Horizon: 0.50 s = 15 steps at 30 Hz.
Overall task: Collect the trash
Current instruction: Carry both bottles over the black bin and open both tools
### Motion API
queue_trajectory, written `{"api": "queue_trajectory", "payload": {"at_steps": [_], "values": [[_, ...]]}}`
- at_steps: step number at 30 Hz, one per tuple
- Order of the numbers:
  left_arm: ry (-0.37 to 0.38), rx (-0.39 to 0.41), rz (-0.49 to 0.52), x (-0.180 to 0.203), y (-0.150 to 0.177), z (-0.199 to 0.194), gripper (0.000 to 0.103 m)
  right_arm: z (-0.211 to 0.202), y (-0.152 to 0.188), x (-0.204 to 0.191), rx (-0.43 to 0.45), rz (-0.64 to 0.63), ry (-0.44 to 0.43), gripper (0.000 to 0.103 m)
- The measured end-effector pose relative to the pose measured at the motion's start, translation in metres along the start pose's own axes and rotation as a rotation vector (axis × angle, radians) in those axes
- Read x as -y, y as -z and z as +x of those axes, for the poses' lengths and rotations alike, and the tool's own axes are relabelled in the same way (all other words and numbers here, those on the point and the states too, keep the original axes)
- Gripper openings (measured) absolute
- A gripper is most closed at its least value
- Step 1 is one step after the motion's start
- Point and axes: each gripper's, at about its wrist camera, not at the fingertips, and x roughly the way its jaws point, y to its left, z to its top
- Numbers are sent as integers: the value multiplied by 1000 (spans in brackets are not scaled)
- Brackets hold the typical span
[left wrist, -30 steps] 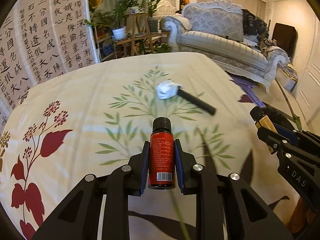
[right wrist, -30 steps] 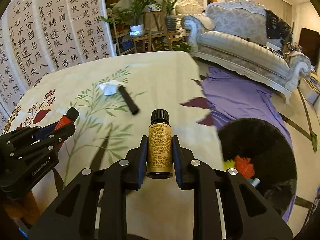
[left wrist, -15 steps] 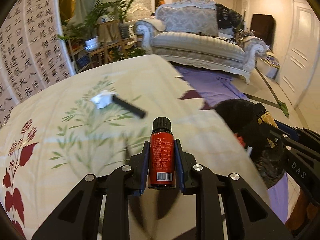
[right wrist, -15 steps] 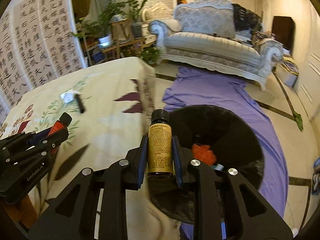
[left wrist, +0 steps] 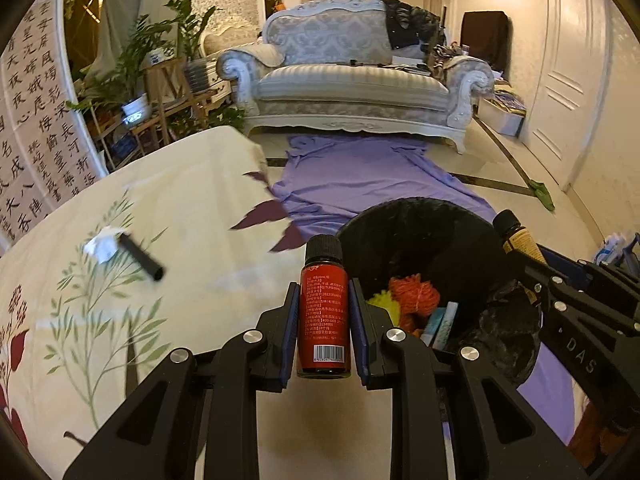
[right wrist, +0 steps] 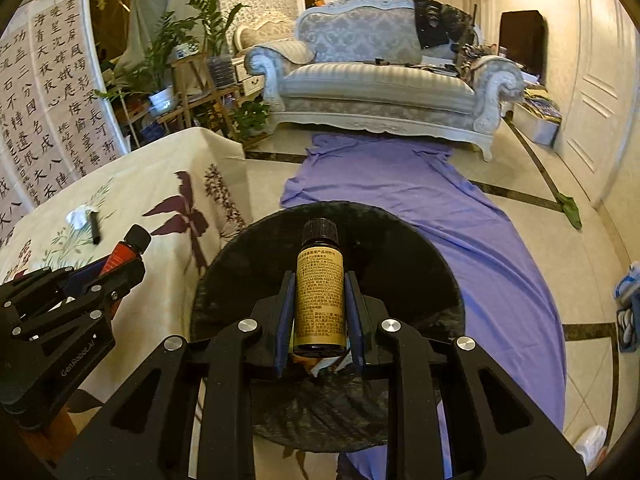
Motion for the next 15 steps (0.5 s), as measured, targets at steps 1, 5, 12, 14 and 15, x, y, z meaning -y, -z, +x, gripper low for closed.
{"api": "queue_trajectory", "payload": {"at_steps": [1, 5, 12, 14, 15], "values": [[1, -1, 4, 2, -1, 2, 25, 1, -1, 3, 0, 3, 2, 23], [4, -6, 18, 10, -7, 9, 25, 9, -2, 12, -2, 15, 10, 23], [5, -16, 37, 22, -16, 21, 25, 19, -5, 21, -6, 34, 22, 23], [10, -20, 43, 24, -17, 25, 25, 20, -7, 24, -6, 39, 25, 23], [13, -24, 45, 25, -18, 27, 25, 21, -7, 25, -6, 41, 27, 24]]}}
